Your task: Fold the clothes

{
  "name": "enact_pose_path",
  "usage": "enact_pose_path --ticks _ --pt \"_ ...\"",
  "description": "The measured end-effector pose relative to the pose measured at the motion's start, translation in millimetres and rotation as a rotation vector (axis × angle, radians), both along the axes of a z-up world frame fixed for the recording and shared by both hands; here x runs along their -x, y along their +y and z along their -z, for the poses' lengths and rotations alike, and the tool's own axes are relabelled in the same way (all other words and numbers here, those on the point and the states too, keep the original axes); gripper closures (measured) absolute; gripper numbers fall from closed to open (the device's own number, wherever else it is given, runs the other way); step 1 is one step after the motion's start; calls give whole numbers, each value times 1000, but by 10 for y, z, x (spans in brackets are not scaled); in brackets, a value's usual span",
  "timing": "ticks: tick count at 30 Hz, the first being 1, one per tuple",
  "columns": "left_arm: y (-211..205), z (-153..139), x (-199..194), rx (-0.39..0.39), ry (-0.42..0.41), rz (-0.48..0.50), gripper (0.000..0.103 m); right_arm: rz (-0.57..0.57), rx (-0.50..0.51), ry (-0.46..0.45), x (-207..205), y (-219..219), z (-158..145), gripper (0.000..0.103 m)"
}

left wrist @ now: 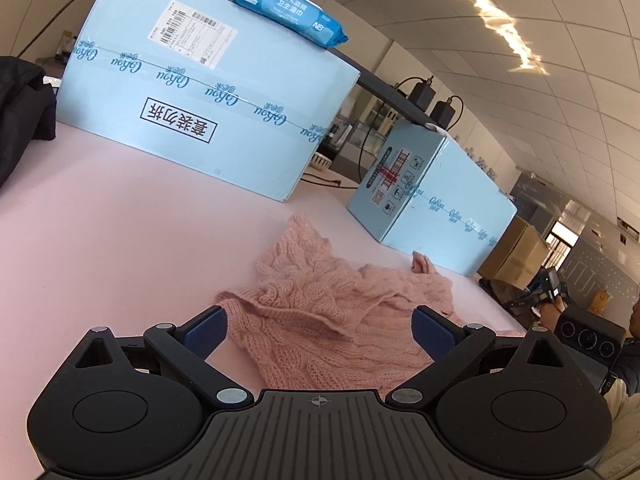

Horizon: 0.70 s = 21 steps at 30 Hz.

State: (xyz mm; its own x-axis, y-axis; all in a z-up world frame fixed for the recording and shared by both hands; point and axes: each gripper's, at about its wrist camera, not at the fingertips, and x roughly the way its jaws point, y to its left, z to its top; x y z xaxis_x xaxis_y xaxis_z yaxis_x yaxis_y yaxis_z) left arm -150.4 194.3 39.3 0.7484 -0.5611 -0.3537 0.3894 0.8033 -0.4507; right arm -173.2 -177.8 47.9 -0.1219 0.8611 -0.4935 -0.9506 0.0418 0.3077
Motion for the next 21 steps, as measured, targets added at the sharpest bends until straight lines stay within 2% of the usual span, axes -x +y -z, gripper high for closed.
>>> enact_pose_path --ticks 1,2,5,7,9,11,13,15,18,20,21 --pt "-40 3 -35 -16 7 15 3 23 -20 27 -17 -83 -23 19" --pt "-71 2 -81 -28 13 28 3 44 -52 47 -33 -171 -51 15" --pt "-129 52 -204 -45 52 73 3 117 -148 84 -114 -470 -177 15" --pt "-138 114 -307 -22 105 102 3 237 -241 104 -244 -795 -277 11" --pt "-124 193 -440 31 181 132 3 453 -331 120 -441 -1191 -351 8" --pt "-103 276 -531 88 219 132 3 700 -345 108 -585 -1474 -400 8" --pt "-97 294 -605 113 227 146 3 1029 -294 74 -778 -1758 -422 8" --pt "-111 305 -674 136 249 163 3 1276 -228 67 -1026 -2040 -382 9" --pt "-132 297 -749 148 277 170 4 1437 -225 128 -1335 -2382 -261 9" --pt "-167 293 -794 157 297 160 6 1534 -226 232 -1569 -2574 -123 10" --pt "-195 286 -819 145 299 146 14 1572 -223 287 -1687 -2653 -50 12"
